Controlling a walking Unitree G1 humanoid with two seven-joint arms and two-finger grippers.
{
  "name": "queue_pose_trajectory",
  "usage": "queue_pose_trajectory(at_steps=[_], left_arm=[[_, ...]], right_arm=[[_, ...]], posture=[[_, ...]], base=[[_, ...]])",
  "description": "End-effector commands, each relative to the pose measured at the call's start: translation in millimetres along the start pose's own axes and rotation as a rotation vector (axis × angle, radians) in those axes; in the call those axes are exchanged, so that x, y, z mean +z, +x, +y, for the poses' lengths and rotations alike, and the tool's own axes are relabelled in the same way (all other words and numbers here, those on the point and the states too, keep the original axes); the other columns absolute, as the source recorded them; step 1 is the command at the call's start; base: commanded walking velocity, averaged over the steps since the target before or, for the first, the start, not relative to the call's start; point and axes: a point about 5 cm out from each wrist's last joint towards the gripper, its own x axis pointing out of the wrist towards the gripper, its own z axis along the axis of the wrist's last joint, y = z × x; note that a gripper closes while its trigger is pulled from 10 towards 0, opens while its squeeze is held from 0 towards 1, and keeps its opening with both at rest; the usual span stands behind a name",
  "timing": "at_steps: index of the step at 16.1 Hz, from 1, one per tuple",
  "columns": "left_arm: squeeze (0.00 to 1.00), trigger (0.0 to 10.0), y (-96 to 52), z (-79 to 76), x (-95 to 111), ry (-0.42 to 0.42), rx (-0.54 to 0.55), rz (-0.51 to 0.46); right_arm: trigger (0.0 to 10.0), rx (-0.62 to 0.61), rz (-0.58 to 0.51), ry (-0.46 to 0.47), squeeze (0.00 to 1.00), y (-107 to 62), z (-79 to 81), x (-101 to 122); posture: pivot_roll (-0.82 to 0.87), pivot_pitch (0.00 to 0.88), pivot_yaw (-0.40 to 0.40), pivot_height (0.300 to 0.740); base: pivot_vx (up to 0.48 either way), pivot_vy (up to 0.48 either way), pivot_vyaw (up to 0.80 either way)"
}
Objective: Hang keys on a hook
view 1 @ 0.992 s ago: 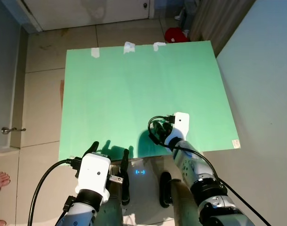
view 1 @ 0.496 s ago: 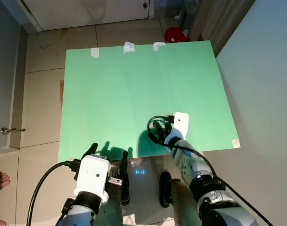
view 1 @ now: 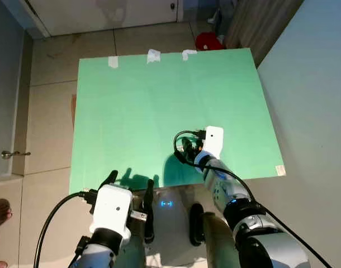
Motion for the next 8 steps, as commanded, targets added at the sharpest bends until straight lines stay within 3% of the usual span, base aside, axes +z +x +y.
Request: queue_pose_trajectory(at_steps=[1,5,6,7,8], left_arm=[[0.00,10.0,-5.0,-1.5,-0.7,-0.002,0.002,0.014],[0.00,10.0,-5.3,-1.7,0.2,-0.002,0.003,0.014],[0.00,10.0,-5.4,-1.6,0.3,-0.002,0.004,0.014],[0.00,10.0,-5.7,-0.9,0.4,0.000,0.007,0.015],[0.00,10.0,-5.8,-0.9,0.4,0.000,0.008,0.015]], right_arm=[[10.0,0.036,0.030,0.020,0.00,0.9,20.7,-9.8],[9.7,0.032,0.048,0.007,0.00,0.2,22.2,-15.9],[8.5,0.031,0.050,0.005,0.00,0.0,22.3,-16.8],[0.0,0.024,0.055,0.005,0.00,-0.4,20.7,-18.3],[0.0,0.023,0.056,0.007,0.00,-0.4,20.3,-18.5]], posture=[[0.21,0.410,-0.015,0.740],[0.21,0.417,-0.014,0.740],[0.21,0.420,-0.013,0.740],[0.21,0.421,-0.013,0.740],[0.21,0.422,-0.012,0.740]], base=[[0.000,0.000,0.00],[0.000,0.000,0.00],[0.000,0.000,0.00],[0.000,0.000,0.00],[0.000,0.000,0.00]])
